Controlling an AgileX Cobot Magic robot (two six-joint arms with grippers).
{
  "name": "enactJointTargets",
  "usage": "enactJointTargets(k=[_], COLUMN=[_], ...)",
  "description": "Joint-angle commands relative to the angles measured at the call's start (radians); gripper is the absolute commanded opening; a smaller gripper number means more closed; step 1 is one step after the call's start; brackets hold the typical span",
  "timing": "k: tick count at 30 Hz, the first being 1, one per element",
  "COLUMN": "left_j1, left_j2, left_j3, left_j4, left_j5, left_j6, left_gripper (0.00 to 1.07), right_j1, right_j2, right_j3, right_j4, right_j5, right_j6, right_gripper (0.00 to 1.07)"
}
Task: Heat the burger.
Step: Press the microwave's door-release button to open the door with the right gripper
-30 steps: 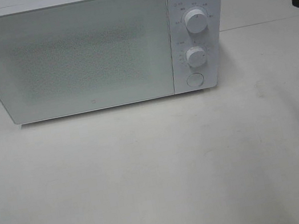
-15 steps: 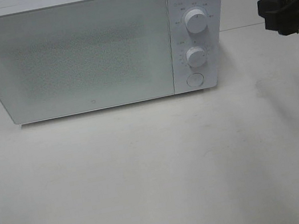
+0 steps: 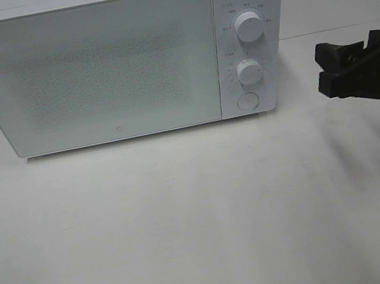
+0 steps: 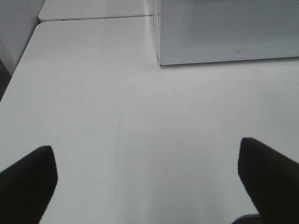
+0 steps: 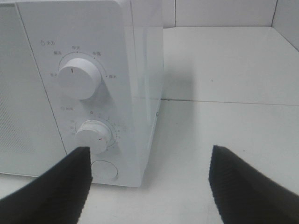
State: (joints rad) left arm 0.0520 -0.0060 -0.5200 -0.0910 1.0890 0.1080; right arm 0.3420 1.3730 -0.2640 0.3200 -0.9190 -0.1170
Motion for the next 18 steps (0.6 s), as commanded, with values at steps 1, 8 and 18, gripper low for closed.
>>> enactJointTargets(k=[1, 8, 18], left_j1=[-0.001, -0.001, -0.001], left_j2=[-0.015, -0.015, -0.015], left_j3=[0.003, 0.003, 0.003], left_j4=[-0.004, -0.004, -0.004], left_j5=[-0.014, -0.014, -0.014], left_j6=[-0.004, -0.004, -0.004], left_gripper=[0.98, 0.98, 0.98], right_j1=[0.053, 0.218, 0.408], right_j2=[0.034, 0.157, 0.277], right_j3=[0.003, 0.002, -0.019], right_j4=[0.072, 0.248, 0.497], right_j5=[-0.076, -0.213, -0.312], right_j6=[-0.041, -0.05, -0.083], right_gripper=[0.7, 0.7, 0.7])
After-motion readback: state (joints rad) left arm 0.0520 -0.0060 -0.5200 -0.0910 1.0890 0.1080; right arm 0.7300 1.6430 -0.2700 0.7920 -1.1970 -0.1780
